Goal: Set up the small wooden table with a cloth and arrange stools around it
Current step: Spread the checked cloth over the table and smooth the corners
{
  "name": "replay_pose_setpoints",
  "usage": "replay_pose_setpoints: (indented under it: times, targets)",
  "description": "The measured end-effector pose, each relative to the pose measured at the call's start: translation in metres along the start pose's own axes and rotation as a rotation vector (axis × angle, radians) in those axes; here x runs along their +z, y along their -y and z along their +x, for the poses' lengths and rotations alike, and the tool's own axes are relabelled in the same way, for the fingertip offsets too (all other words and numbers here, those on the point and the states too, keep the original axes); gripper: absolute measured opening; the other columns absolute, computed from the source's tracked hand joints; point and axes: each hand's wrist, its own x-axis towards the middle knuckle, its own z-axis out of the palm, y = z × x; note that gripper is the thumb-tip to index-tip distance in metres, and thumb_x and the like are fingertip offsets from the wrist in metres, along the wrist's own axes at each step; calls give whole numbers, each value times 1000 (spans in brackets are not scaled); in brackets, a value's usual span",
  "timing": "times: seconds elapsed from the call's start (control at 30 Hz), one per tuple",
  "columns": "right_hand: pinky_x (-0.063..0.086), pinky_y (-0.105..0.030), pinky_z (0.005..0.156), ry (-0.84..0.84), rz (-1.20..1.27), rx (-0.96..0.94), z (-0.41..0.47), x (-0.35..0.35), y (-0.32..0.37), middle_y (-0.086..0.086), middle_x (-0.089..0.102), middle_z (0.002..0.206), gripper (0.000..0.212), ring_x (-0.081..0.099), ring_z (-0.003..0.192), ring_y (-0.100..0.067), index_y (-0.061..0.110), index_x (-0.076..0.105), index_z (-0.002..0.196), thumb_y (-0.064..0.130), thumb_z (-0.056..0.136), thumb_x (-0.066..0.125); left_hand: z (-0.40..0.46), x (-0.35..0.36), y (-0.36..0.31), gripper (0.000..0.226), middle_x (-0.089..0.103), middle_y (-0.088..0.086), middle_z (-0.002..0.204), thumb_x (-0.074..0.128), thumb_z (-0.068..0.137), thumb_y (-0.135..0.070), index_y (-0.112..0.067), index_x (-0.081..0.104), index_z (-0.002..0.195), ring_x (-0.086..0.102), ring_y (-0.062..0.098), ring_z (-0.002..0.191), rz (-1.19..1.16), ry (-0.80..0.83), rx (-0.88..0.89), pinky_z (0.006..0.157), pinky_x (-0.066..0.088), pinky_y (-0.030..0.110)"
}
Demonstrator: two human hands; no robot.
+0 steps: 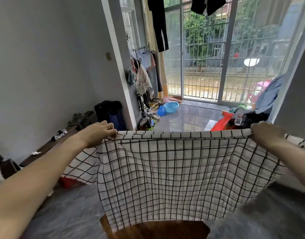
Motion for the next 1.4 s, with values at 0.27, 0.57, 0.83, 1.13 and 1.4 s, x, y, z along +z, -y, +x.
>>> replay_pose_setpoints:
  times: [0.27, 0.57, 0.83, 1.13, 1.4]
  targets:
    - [46, -36, 62, -59, 347, -373, -5, -29, 6, -4, 59, 103, 49, 60, 74, -22, 28, 44, 122, -3, 84, 47, 6, -7, 22, 49, 69, -13, 83, 49, 70, 6, -33, 73, 86, 61, 3, 79, -488, 327, -281, 72, 48, 20]
    - [43, -22, 40, -448, -26, -943, -41, -51, 15, -10, 48, 118, 66, 59, 61, -20, 29, 57, 117, -1, 61, 72, -7, 8, 55, 31, 74, -10, 85, 64, 76, -1, -25, 79, 88, 62, -3, 71, -497, 478, -454, 64, 43, 10]
    - [50, -27, 47, -355, -135, -887, -30, -53, 17, -7, 48, 132, 89, 63, 79, -20, 32, 28, 144, -3, 72, 66, -23, 30, 47, 47, 71, -11, 102, 51, 77, 2, -31, 74, 100, 63, 7, 95, -515, 370, -410, 83, 45, 10]
    - [44, -34, 57, -138, -249, -349, -12, -64, 8, -6, 34, 140, 64, 66, 98, -25, 16, 23, 146, -2, 88, 40, -10, -3, 13, 28, 56, -7, 103, 37, 91, -18, -40, 45, 107, 59, 15, 84, -375, -52, -138, 77, 48, 32]
    - [54, -38, 64, -102, -137, -205, -7, -54, -5, -12, 37, 132, 69, 67, 88, -29, 18, 18, 143, -3, 82, 43, -5, -18, -5, 100, 40, -14, 127, 45, 76, 17, -53, 24, 144, 57, 9, 80, -285, -56, -28, 69, 53, 26]
